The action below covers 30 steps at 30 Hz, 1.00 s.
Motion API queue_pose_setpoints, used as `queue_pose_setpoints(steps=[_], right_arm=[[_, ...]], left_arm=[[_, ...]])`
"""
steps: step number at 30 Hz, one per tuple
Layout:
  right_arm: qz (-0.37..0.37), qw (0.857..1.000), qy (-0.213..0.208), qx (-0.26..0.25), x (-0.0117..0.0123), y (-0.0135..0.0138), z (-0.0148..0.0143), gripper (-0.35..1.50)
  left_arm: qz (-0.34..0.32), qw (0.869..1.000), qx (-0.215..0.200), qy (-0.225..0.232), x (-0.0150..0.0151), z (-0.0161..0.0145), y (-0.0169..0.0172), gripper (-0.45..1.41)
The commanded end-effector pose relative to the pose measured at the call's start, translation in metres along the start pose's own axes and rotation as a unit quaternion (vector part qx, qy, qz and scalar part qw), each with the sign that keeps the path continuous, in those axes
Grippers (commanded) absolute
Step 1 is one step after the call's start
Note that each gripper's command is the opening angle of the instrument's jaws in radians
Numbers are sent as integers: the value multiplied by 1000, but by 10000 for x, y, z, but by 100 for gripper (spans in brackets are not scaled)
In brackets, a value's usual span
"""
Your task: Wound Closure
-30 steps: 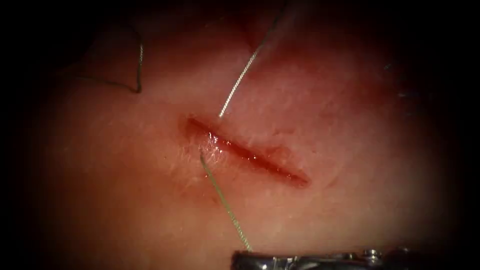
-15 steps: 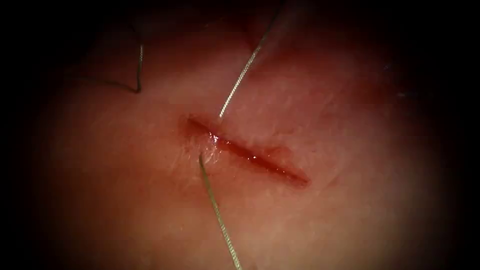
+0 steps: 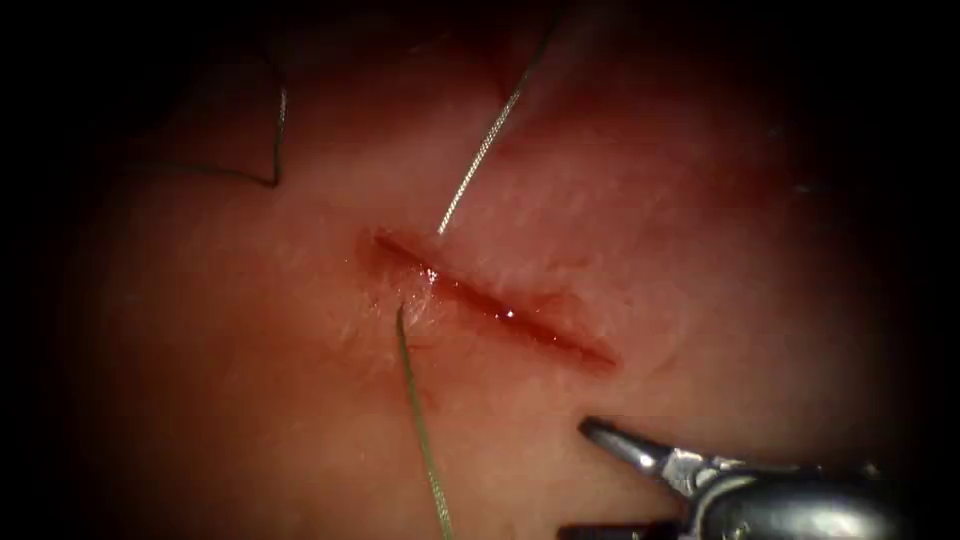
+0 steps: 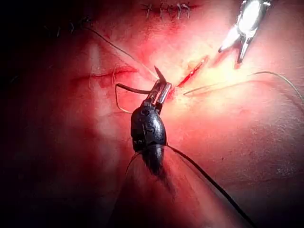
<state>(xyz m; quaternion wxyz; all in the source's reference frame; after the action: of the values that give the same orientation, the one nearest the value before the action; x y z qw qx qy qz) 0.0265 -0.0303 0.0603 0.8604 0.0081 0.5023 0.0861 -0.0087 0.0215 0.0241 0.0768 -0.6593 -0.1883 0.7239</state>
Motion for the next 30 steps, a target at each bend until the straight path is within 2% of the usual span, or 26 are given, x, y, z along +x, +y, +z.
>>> queue_pose_setpoints(steps=[1,6,14,15,16,17,18,20,22,27,30], right_arm=[[-9,1000,11,-7,-12,15,53,96],[-14,1000,15,-5,-28,25,115,91],[-20,1000,20,0,-30,34,165,76],[-21,1000,20,0,-30,34,169,69],[-22,1000,21,0,-32,34,173,52],[-23,999,21,5,-33,33,175,15],[-25,999,19,17,-35,33,177,-35],[-34,998,-5,46,-41,32,173,-35],[-38,998,-26,52,-45,31,163,-35],[-38,998,-32,45,-43,30,130,-35],[-40,998,-34,42,-37,19,104,-35]], left_arm=[[1,1000,-1,0,-6,4,-4,-45],[1,1000,-1,0,-6,4,-4,-45],[-2,1000,-1,0,-7,5,-4,-45],[-2,1000,-1,0,-7,5,-4,-45],[-2,1000,-1,0,-7,5,-4,-45],[-2,1000,-1,0,-7,5,-4,-45],[-2,1000,-1,0,-7,5,-4,-45],[-2,1000,-1,0,-7,5,-4,-45],[-2,1000,-1,0,-7,5,-4,-45],[-2,1000,-1,0,-7,5,-4,-45],[-2,1000,-1,0,-7,5,-4,-45]])
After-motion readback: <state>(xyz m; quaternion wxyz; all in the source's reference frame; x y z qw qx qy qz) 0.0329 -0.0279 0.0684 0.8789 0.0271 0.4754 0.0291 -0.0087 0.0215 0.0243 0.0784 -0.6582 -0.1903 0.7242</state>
